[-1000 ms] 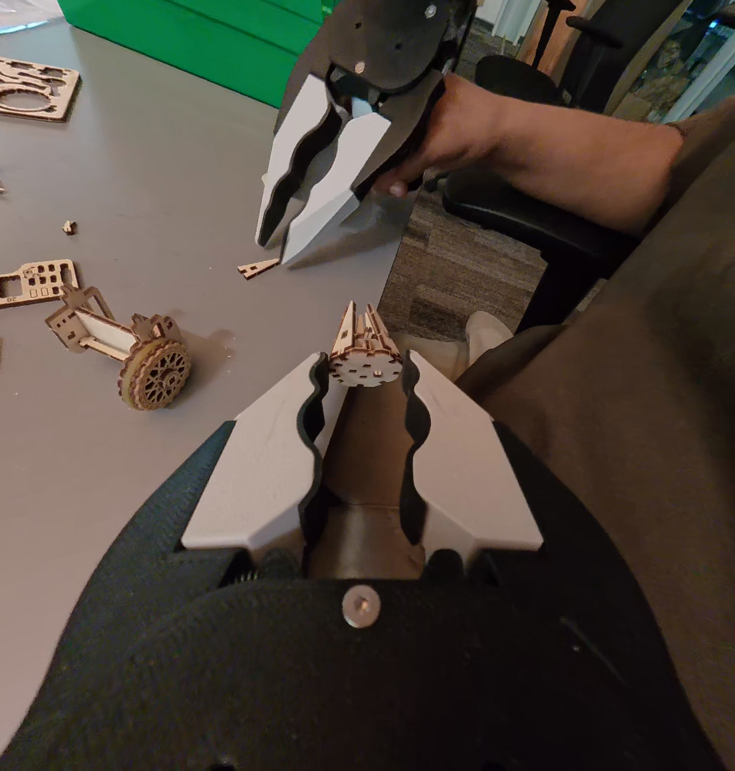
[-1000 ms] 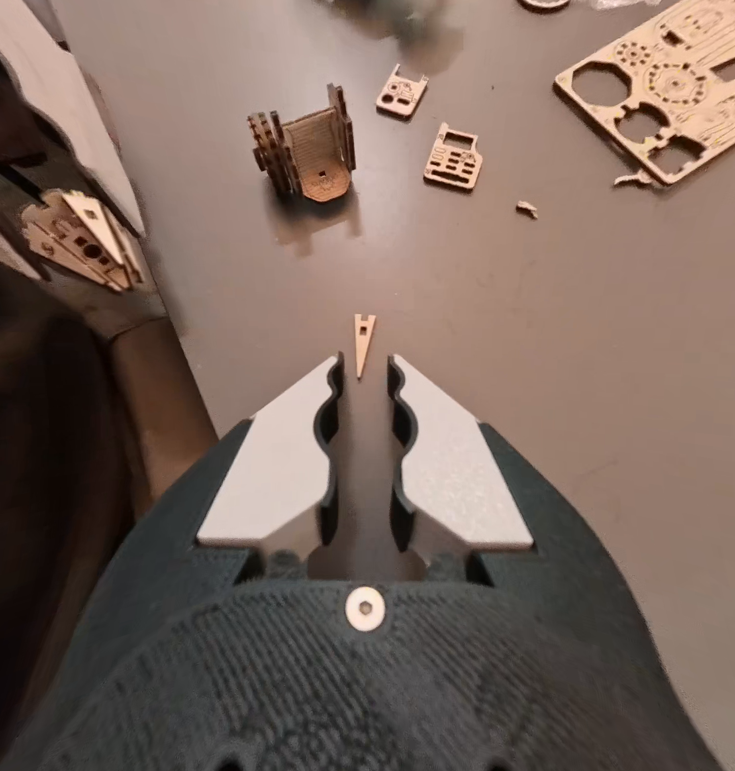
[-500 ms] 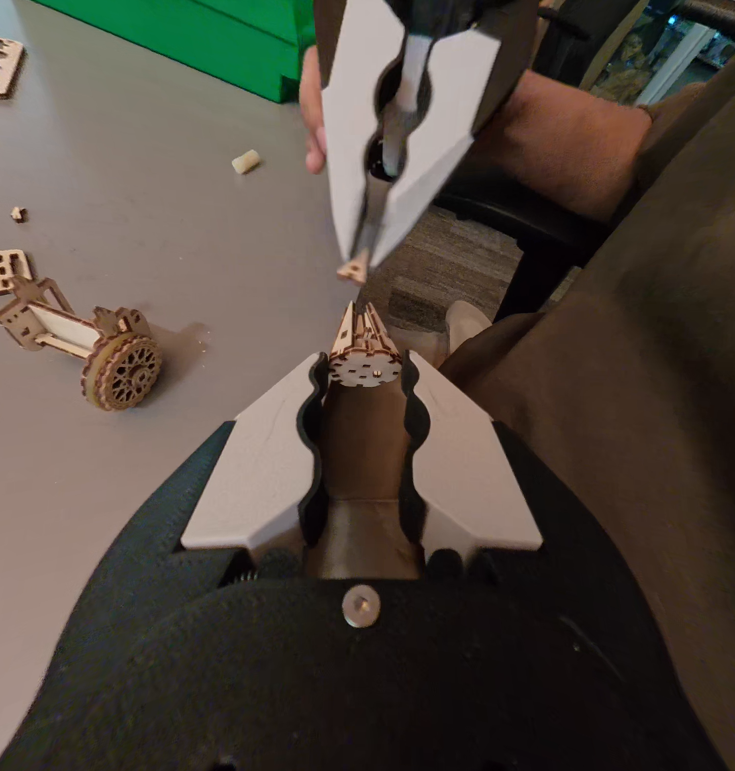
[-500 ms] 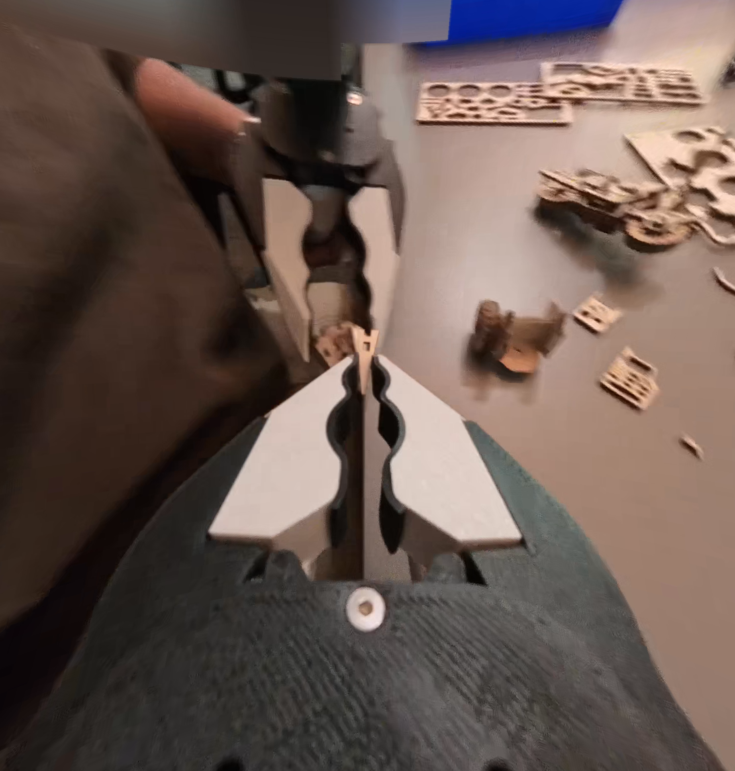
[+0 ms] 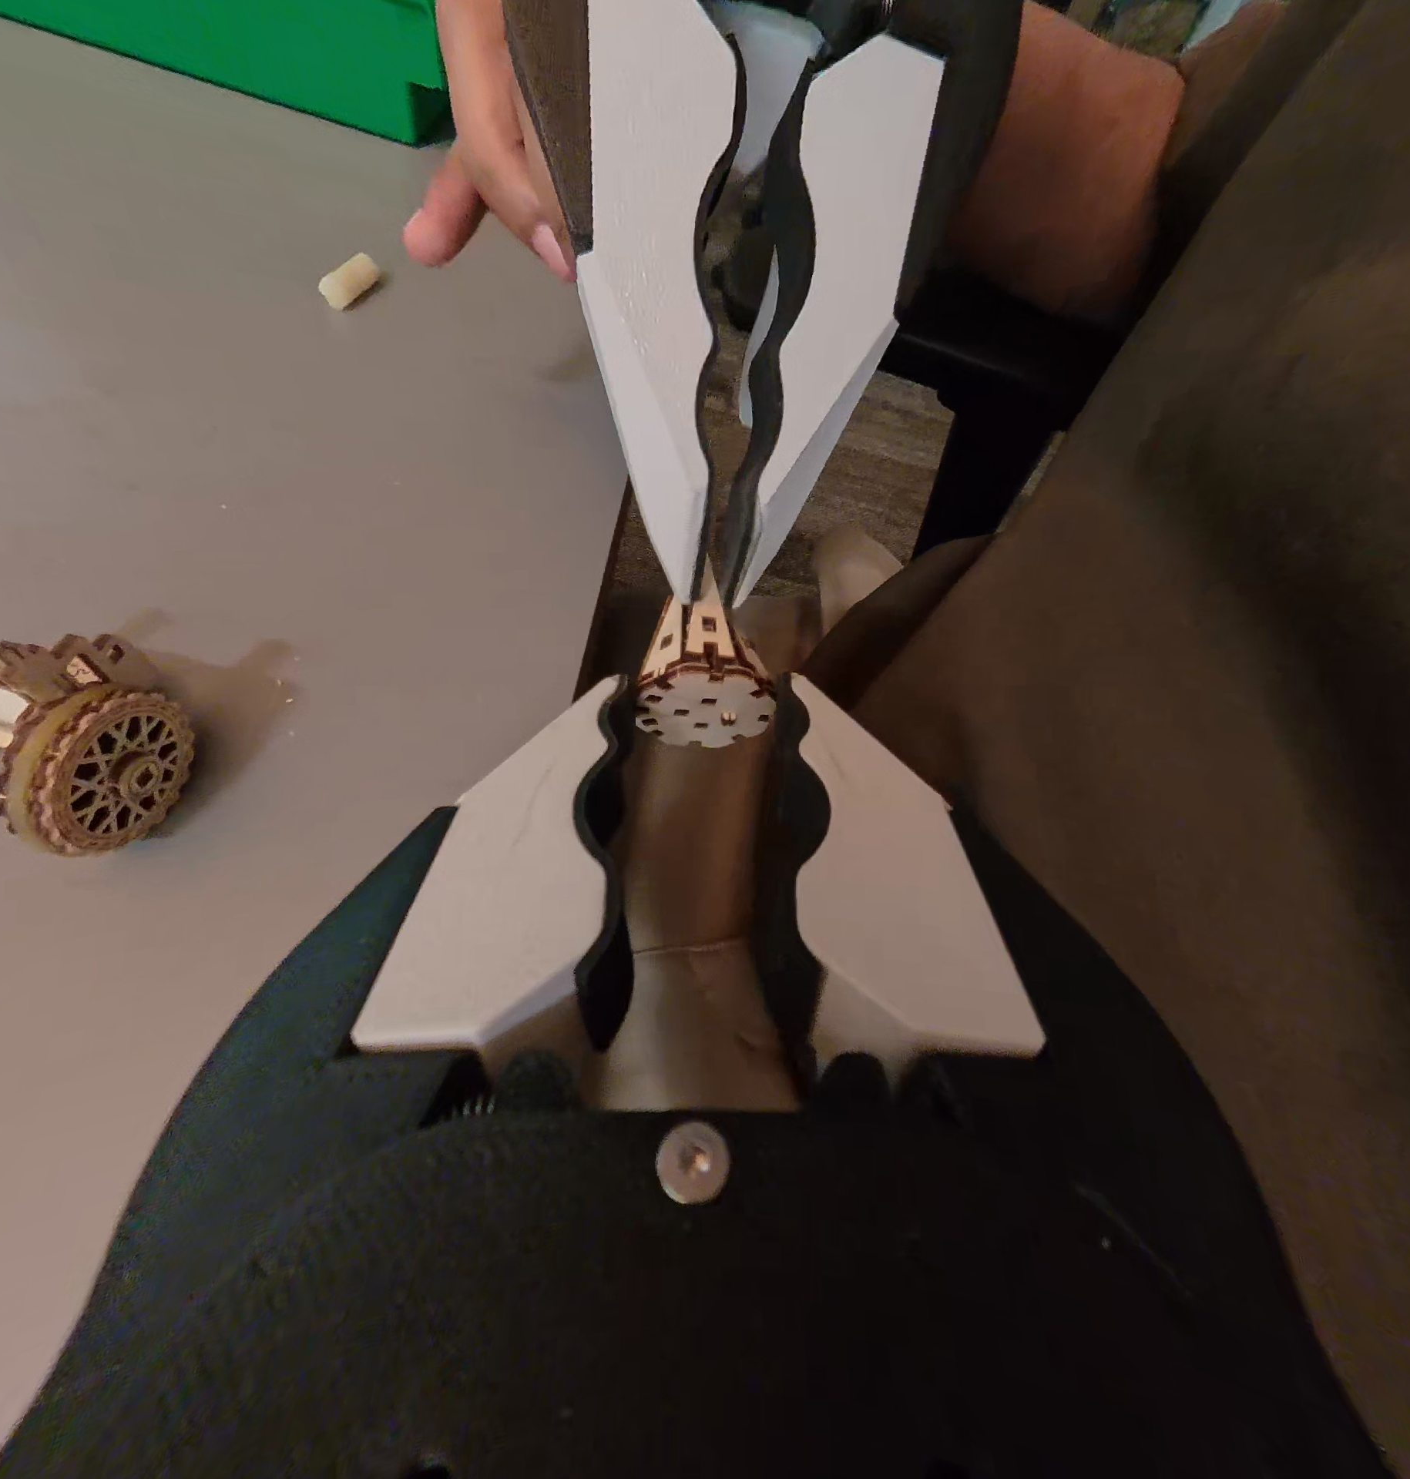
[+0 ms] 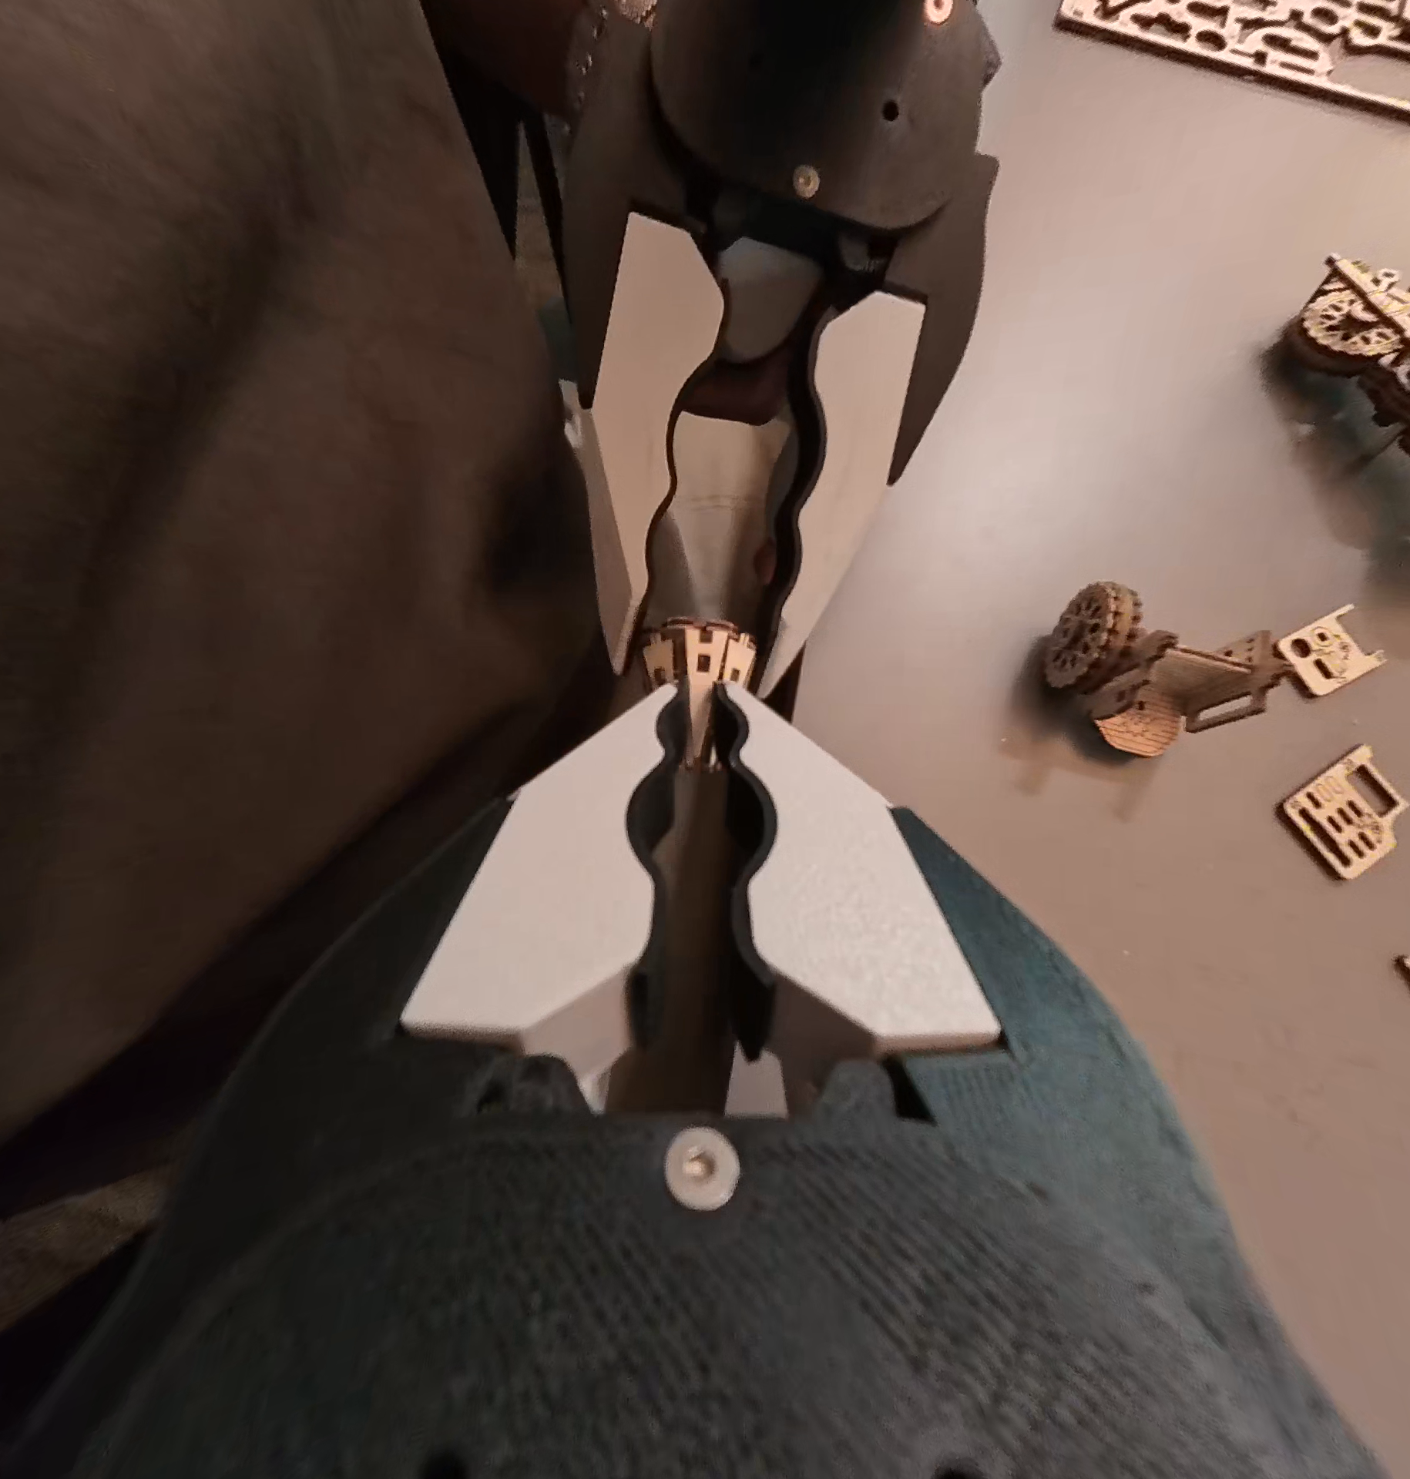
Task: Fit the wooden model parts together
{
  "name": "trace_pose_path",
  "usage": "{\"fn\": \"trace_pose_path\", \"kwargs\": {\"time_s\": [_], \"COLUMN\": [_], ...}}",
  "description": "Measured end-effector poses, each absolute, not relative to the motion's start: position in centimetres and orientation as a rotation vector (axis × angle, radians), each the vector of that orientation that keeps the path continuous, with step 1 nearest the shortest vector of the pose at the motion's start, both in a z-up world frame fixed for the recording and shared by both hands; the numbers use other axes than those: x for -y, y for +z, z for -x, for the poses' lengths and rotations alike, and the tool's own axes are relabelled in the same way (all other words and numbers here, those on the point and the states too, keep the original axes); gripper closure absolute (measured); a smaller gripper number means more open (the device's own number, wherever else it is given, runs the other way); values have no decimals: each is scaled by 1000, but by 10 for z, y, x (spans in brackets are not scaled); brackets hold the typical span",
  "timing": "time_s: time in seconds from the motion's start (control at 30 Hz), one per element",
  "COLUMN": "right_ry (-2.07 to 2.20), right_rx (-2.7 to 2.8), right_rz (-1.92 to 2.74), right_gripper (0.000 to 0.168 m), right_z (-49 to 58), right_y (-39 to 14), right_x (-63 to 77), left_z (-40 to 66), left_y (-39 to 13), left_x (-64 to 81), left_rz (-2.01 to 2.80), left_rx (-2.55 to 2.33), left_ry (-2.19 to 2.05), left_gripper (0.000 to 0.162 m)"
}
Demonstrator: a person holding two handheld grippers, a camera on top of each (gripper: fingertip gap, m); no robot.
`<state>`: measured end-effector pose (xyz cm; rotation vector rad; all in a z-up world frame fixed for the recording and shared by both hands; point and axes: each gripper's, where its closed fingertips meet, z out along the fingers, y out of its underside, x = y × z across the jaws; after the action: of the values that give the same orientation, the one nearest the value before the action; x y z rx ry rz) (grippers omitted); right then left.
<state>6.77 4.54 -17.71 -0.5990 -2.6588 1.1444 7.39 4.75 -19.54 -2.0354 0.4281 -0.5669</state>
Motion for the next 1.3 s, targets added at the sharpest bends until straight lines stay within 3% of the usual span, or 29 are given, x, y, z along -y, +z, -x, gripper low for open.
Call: {"fn": "trace_pose_path", "kwargs": {"time_s": [1.3], "right_ry": [1155], "right_rx": [2642], "right_rz": [608], "right_gripper": [164], "right_z": [-68], "right_y": [-175], "right_x": [-44], "left_z": [-76], "left_y": [-194], "left_x": [-48], "left_rz": [2037], "left_rx": [-420], "left_ry": [-573], "left_gripper": [130]}}
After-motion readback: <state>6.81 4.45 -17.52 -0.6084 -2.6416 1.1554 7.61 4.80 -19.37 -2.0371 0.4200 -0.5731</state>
